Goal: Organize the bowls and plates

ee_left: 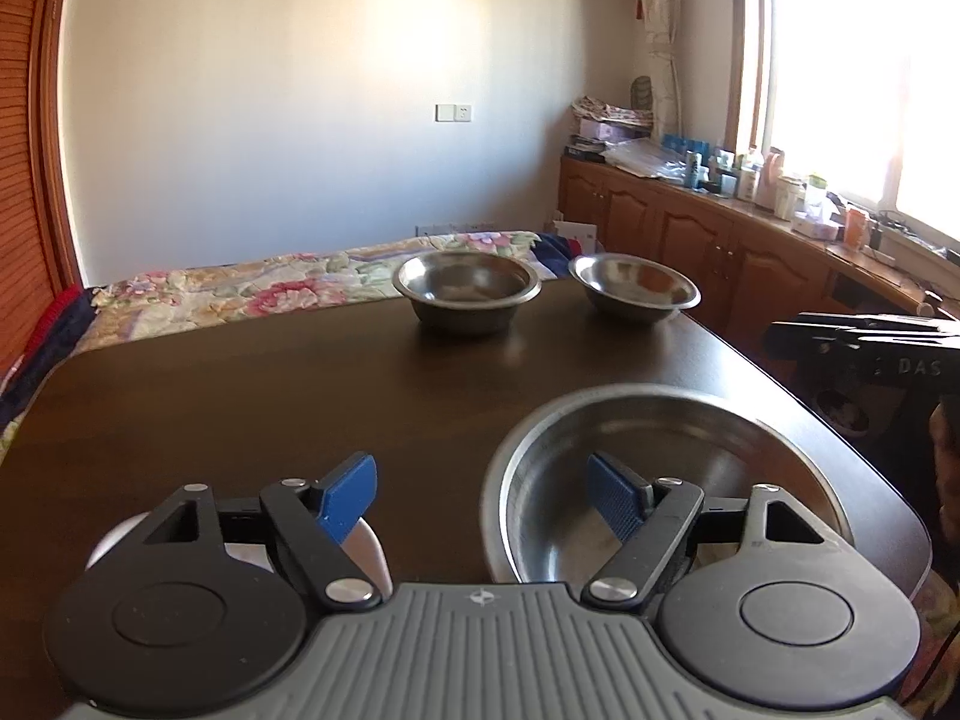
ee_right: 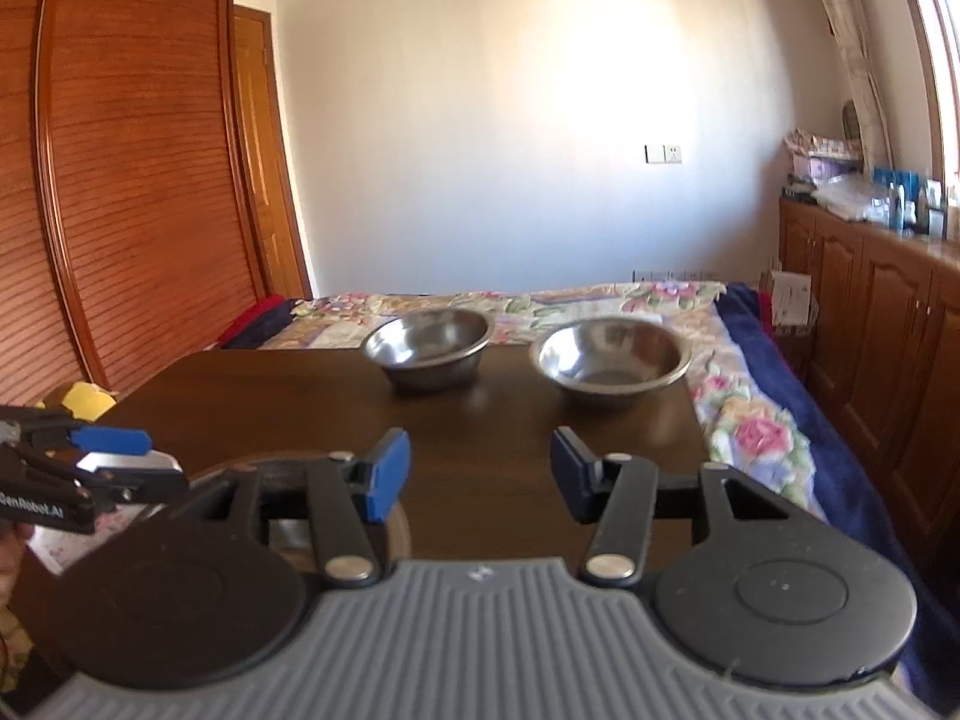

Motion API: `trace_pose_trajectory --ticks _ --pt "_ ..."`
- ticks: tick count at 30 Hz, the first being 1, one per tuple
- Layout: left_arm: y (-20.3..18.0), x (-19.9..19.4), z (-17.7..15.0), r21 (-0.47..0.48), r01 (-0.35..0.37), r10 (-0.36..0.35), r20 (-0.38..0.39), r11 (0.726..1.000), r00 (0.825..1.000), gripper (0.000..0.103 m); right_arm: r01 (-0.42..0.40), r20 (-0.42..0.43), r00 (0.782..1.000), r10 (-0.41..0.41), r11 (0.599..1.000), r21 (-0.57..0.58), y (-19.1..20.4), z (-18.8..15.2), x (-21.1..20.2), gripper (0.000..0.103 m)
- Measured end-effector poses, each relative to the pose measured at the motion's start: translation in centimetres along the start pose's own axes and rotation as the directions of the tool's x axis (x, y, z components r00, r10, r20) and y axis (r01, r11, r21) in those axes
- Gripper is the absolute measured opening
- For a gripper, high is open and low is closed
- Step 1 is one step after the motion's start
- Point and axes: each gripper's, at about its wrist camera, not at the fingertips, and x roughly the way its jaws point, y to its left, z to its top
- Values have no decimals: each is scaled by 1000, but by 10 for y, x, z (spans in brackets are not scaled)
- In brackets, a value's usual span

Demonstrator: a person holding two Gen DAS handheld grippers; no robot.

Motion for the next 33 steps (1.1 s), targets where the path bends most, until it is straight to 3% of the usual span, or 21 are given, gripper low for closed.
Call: trace_pose_trajectory --ticks 9,13,22,30,33 --pt "14 13 29 3 -43 43 17 999 999 81 -5 5 1000 5 997 -74 -21 39 21 59" --pt "19 24 41 7 -57 57 16 998 998 83 -11 -10 1000 10 996 -90 -29 51 41 67" --pt "32 61 68 4 -73 73 1 997 997 89 -46 -66 997 38 993 -113 -33 67 85 70" --pt "39 95 88 8 -49 50 -15 999 999 88 -113 -132 986 98 987 -113 -24 72 130 69" --pt "42 110 92 -5 -29 29 -30 1000 999 81 -142 -168 978 123 984 -106 -21 69 148 68"
